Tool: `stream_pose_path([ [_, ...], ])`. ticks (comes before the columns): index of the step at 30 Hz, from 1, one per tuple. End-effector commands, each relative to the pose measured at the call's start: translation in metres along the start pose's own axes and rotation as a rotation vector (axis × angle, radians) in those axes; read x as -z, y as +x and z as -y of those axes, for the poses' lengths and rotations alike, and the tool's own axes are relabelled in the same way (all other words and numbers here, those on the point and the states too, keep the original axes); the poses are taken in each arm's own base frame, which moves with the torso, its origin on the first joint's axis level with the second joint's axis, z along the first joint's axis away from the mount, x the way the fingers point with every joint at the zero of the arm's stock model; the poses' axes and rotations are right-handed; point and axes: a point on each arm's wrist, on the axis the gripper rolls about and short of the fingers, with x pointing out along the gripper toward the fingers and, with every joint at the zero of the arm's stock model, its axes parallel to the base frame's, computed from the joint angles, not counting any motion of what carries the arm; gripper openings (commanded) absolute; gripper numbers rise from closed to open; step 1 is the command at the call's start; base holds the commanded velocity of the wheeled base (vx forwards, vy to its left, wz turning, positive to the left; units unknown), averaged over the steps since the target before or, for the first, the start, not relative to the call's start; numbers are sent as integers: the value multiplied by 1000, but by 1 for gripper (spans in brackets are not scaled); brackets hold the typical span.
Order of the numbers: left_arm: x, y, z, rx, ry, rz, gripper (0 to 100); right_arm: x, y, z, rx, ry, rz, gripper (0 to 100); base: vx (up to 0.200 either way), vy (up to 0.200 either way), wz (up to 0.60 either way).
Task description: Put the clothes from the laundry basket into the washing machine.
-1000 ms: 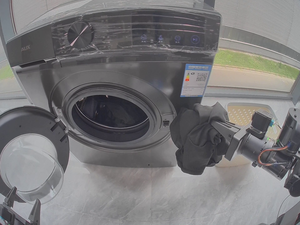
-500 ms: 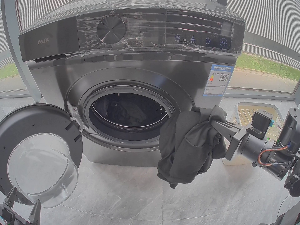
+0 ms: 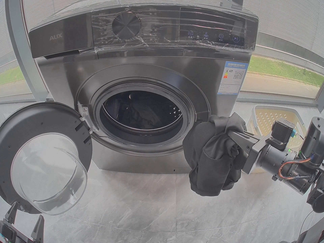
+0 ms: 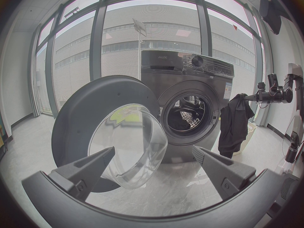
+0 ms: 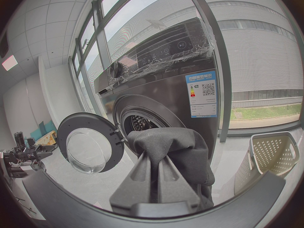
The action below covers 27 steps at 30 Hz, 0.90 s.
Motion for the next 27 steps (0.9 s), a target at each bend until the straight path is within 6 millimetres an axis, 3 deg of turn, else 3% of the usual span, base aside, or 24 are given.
stream_pose_path([
  [1,5,0,0,0,0,-6,100,0,0,0,0,1,0,0,0,200,0],
  [7,5,0,0,-1,-2,-6,100,0,0,0,0,1,-2,0,0,200,0],
  [27,5,0,0,-1,0,-4,100,4,1,-2,-10,1,-15,0,0,0,0],
])
